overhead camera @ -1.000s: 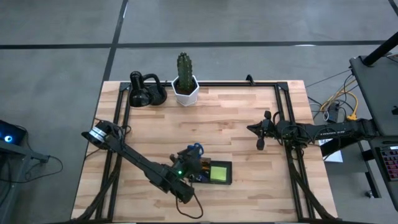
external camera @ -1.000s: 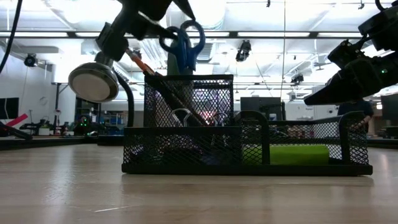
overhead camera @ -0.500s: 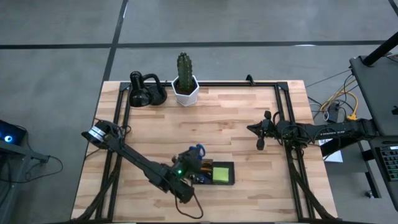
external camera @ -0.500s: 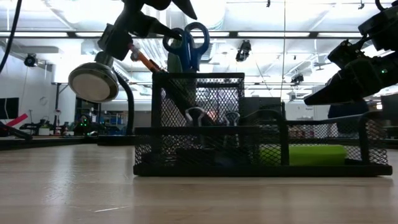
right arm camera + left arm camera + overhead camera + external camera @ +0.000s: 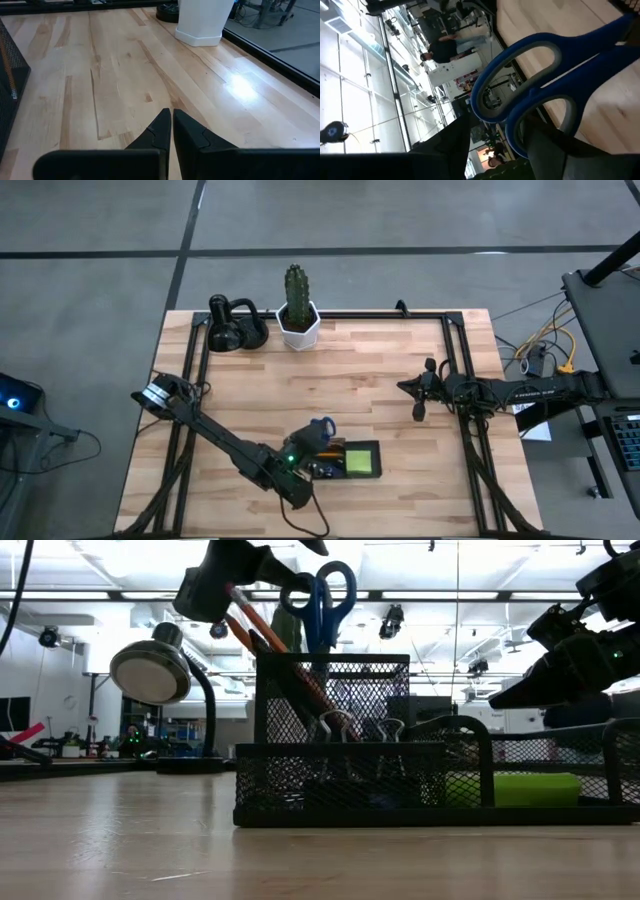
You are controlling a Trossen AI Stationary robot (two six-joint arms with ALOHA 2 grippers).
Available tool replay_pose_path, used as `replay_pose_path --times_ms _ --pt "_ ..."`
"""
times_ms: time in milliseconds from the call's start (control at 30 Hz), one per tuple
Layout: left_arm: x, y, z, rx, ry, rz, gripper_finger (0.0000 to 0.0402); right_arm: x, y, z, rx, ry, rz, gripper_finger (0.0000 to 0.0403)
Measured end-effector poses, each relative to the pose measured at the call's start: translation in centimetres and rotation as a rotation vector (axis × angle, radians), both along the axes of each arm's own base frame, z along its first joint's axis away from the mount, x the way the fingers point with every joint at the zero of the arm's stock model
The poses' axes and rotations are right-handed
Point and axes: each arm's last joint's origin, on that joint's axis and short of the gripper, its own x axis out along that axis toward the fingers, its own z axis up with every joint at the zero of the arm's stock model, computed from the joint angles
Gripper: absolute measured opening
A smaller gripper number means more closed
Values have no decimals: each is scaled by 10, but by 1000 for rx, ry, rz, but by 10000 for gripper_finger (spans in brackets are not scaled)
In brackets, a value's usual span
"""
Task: Pick and place office supplies into organizer
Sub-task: Put the blue scissor into the desk organizer
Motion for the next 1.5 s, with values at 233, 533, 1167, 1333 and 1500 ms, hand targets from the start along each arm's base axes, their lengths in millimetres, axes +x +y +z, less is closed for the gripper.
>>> replay_pose_path --times_ms 233,533,1167,1333,1500 --pt "0 -1 0 -8 -10 -4 157 0 0 0 0 0 0 8" --pt "-1 -4 0 -2 -7 -10 157 0 0 0 0 0 0 8" --pt "-1 -11 12 -87 -120 0 157 0 0 0 0 0 1 8" --pt "-2 -12 11 -105 -130 -3 157 0 0 0 0 0 0 8" --pt "-1 -13 12 -209 -185 -16 157 0 0 0 -1 0 0 8"
